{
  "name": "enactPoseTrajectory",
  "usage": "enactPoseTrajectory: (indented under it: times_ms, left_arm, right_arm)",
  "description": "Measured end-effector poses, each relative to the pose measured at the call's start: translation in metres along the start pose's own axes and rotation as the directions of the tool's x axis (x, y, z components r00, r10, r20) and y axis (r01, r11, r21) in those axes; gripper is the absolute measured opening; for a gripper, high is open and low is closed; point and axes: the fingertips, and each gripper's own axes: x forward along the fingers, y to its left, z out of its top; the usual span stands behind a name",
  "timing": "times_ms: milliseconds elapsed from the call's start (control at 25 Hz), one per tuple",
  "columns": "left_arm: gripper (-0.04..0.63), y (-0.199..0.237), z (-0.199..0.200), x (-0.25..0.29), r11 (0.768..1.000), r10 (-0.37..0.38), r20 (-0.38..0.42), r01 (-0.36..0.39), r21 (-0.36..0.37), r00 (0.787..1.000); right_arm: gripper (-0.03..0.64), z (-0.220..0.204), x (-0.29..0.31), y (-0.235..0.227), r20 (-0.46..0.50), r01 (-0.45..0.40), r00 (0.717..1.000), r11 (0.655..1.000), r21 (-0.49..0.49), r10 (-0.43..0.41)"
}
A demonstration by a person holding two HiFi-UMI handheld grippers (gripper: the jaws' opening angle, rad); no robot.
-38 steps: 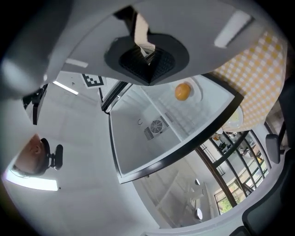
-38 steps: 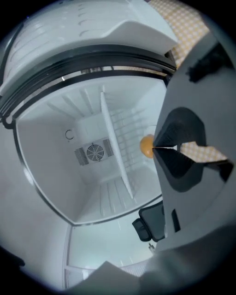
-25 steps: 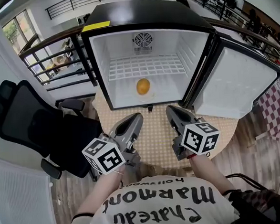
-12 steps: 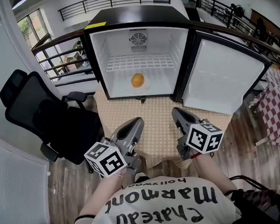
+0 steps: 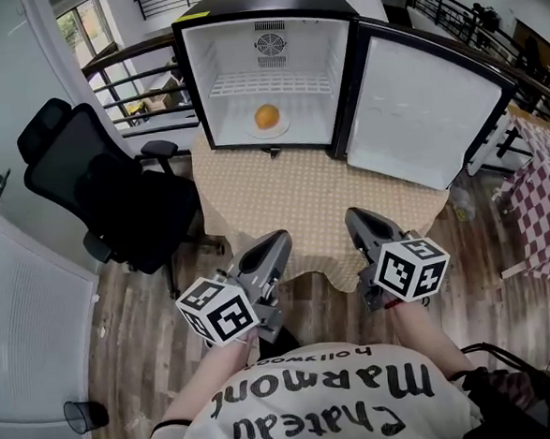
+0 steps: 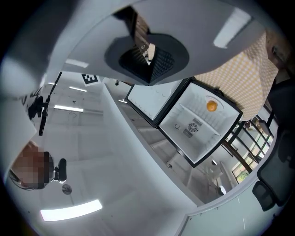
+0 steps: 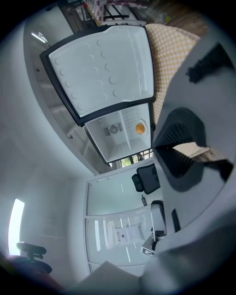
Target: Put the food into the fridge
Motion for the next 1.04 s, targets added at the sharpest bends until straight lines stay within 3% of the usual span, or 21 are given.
enactPoseTrajectory:
  times_ms: [520,760,1040]
  left_arm:
    - [0.005,-0.043,-0.031,-0.023,0.999,0.033,-0.004,-0.033,0.008,0.999]
    - [0.005,-0.051,-0.032,-0.024,1.000,0.027,-0.001,-0.027,0.012,1.000]
    - [0.005,-0.058,-0.034,-0.024,1.000,0.023,-0.001,-0.023,0.015,1.000]
  right_arm:
    - [0.014,-0.014,-0.053,0.020,0.034,-0.071,0.997,0.997,0.009,0.070]
    - [0.014,-0.008,-0.062,0.021,0.065,-0.085,0.994,0.995,0.045,0.082]
    - [0.014,-0.003,-0.071,0.027,0.087,-0.100,0.991,0.995,0.020,0.098]
